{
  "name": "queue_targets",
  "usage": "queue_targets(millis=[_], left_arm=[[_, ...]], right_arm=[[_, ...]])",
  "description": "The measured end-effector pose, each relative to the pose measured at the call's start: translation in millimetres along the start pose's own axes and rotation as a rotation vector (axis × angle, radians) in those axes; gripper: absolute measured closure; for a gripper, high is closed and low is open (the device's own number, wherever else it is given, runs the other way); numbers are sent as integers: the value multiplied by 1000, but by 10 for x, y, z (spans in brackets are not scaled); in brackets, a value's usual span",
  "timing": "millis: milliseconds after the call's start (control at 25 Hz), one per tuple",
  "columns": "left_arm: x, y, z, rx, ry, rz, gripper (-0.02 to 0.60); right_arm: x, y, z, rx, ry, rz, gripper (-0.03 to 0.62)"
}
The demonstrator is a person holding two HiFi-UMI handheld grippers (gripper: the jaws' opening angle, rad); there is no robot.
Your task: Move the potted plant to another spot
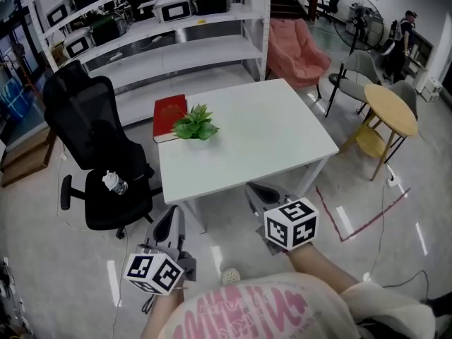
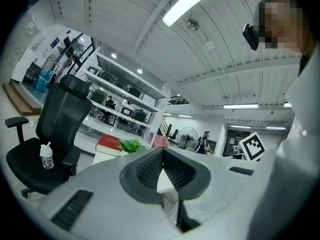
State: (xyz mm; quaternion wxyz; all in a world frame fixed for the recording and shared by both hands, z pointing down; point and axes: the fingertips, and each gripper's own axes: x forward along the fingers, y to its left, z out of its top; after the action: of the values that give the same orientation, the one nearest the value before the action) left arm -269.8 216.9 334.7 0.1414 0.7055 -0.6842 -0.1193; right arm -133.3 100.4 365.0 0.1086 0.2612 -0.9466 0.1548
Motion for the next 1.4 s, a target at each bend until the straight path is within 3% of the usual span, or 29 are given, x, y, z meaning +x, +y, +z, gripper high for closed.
queue_targets(millis=[480, 1000, 1400], left_arm=[[490, 677, 359, 11, -20, -38, 579], [578, 1034, -8, -67, 69, -5, 578], [668, 1404, -151, -96, 88, 66, 579]], right_arm=[[798, -49, 283, 21, -33, -29, 586], [1213, -132, -47, 82, 35, -17, 586], [1634, -342, -272, 18, 107, 8, 586]])
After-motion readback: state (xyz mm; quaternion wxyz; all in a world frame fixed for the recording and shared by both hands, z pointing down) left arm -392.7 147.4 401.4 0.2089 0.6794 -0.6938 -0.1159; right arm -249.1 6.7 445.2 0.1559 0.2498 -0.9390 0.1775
